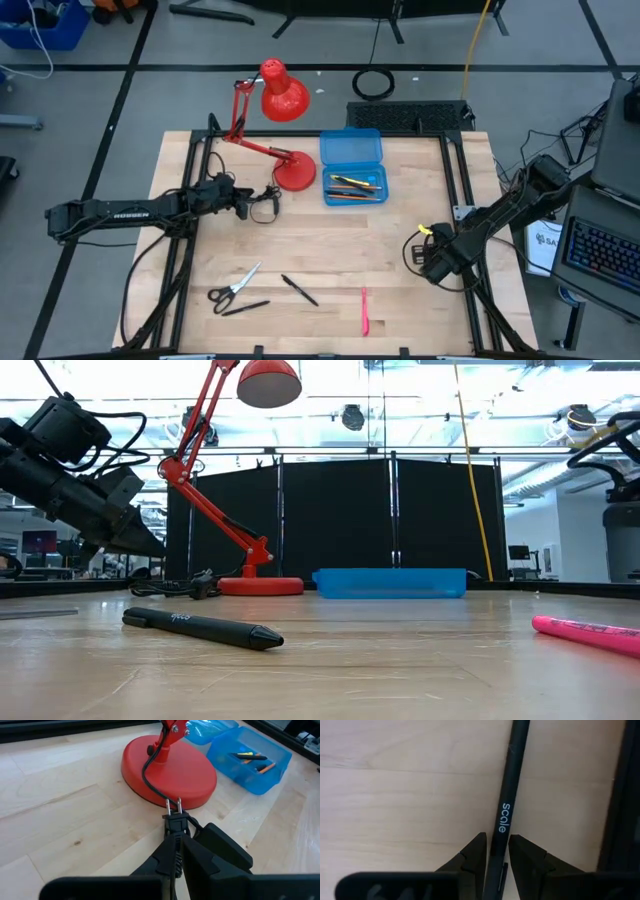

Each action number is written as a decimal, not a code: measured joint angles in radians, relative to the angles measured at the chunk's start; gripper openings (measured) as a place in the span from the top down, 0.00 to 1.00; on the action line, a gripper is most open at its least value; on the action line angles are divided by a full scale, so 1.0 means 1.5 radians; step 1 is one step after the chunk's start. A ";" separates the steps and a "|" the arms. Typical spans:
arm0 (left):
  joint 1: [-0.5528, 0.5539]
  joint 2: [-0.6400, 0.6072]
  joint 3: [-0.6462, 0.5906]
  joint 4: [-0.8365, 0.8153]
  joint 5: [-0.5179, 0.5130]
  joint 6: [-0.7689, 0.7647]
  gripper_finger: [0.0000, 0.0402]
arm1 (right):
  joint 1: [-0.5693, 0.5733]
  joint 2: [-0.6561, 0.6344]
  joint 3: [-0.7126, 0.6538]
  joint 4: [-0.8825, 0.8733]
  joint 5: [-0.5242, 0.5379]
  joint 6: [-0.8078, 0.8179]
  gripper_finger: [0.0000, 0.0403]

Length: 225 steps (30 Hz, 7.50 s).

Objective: Pick & place school supplies into a supply box
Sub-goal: Put the black pen into the blue supply box

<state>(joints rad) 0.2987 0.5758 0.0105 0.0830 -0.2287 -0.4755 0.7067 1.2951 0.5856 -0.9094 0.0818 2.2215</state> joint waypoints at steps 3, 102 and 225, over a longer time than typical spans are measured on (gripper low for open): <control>0.000 0.000 0.000 0.000 0.000 0.000 0.92 | 0.000 -0.005 -0.022 0.021 0.000 0.000 0.82; 0.000 0.000 0.000 0.000 -0.024 0.000 0.92 | -0.176 -0.033 -0.033 0.332 0.472 -0.607 0.97; 0.000 0.014 0.000 0.083 0.026 0.031 0.92 | -0.636 0.215 0.200 0.604 0.083 -1.647 0.79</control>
<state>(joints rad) 0.2989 0.5972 0.0109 0.2077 -0.1892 -0.4286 -0.2472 1.6179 0.8856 -0.0031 0.2060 -0.2489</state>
